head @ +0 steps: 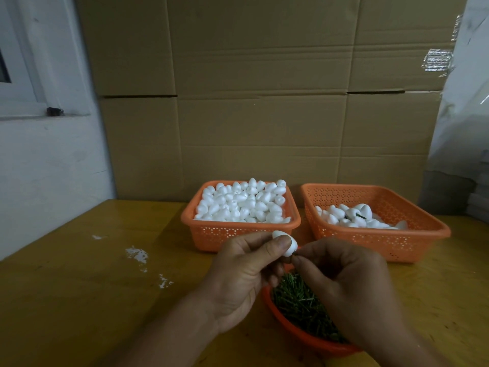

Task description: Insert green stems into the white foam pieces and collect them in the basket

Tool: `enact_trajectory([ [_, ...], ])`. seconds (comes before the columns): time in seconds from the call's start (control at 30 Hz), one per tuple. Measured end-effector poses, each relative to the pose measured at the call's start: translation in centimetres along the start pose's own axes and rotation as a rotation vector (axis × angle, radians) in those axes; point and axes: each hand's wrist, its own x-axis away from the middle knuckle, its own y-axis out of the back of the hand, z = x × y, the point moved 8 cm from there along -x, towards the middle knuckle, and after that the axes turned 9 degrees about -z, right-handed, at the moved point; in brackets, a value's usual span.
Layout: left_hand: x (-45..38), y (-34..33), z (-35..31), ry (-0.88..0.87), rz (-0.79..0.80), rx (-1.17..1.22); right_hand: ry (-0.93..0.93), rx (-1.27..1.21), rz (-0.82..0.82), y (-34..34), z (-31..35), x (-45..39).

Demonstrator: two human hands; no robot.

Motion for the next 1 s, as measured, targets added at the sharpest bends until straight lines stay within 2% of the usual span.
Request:
enact_trajectory([
  [0.33, -0.2, 0.3, 0.0, -0.105, -0.027, -0.087, -0.01, -0.048, 0.033, -0.5, -0.4, 0.3],
  [0.5, -0.6, 1.0, 0.1, -0.147, -0.082, -0.185, -0.036, -0.064, 0.051, -0.8, -0.5, 0.4],
  [0.63, -0.5, 0.9, 0.0, -0.202, -0.067, -0.266, -0.054, -0.08, 0.055, -0.8, -0.5, 0.4],
  [1.0, 0.8, -0.4, -2.3, -0.49, -0.029, -0.508, -0.085, -0.131, 0.02, -0.9, -0.3, 0.6],
])
